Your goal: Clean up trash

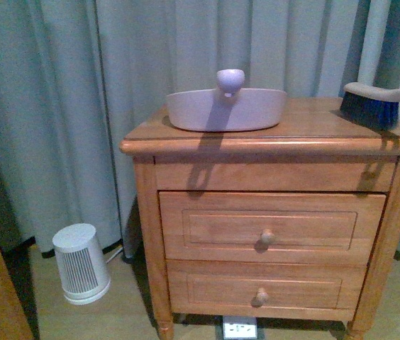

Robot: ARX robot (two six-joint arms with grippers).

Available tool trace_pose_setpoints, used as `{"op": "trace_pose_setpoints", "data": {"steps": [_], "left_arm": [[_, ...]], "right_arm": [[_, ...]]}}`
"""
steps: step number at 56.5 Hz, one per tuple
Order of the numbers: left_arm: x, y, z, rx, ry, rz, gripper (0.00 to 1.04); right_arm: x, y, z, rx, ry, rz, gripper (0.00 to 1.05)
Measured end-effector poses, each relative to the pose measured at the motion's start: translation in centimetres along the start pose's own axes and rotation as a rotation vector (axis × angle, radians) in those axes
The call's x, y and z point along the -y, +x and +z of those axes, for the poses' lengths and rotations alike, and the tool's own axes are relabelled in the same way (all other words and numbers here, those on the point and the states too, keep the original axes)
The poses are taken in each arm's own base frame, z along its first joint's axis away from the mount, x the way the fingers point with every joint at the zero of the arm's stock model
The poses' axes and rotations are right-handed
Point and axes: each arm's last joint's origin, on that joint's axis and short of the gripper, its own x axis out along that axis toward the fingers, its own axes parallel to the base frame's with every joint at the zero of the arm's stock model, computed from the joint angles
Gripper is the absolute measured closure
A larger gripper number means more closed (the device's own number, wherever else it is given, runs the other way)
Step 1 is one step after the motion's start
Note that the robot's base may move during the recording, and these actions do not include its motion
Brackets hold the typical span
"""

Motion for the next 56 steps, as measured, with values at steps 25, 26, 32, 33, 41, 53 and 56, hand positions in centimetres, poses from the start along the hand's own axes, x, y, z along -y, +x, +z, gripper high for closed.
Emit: {"op": "trace_pose_setpoints", "data": {"steps": [25, 26, 32, 33, 41, 53, 56], "left_arm": [[0.0, 0.0, 0.0, 0.0, 0.0, 0.0, 0.08], [0.0, 0.0, 0.0, 0.0, 0.0, 0.0, 0.08], [0.0, 0.0, 0.0, 0.0, 0.0, 0.0, 0.08], [0.0, 0.0, 0.0, 0.0, 0.0, 0.0, 0.08], [0.0, 0.0, 0.0, 0.0, 0.0, 0.0, 0.08], [0.0, 0.0, 0.0, 0.0, 0.0, 0.0, 0.08], [0.01, 0.0, -0.01, -0.002, -0.008, -0.004, 0.08]], "right_arm": [[0.0, 0.0, 0.0, 0.0, 0.0, 0.0, 0.07], [0.0, 0.0, 0.0, 0.0, 0.0, 0.0, 0.07], [0.0, 0.0, 0.0, 0.0, 0.0, 0.0, 0.07], [0.0, 0.0, 0.0, 0.0, 0.0, 0.0, 0.07], [0.0, 0.0, 0.0, 0.0, 0.0, 0.0, 0.07], [0.0, 0.0, 0.0, 0.0, 0.0, 0.0, 0.07], [0.0, 0.0, 0.0, 0.0, 0.0, 0.0, 0.07]]}}
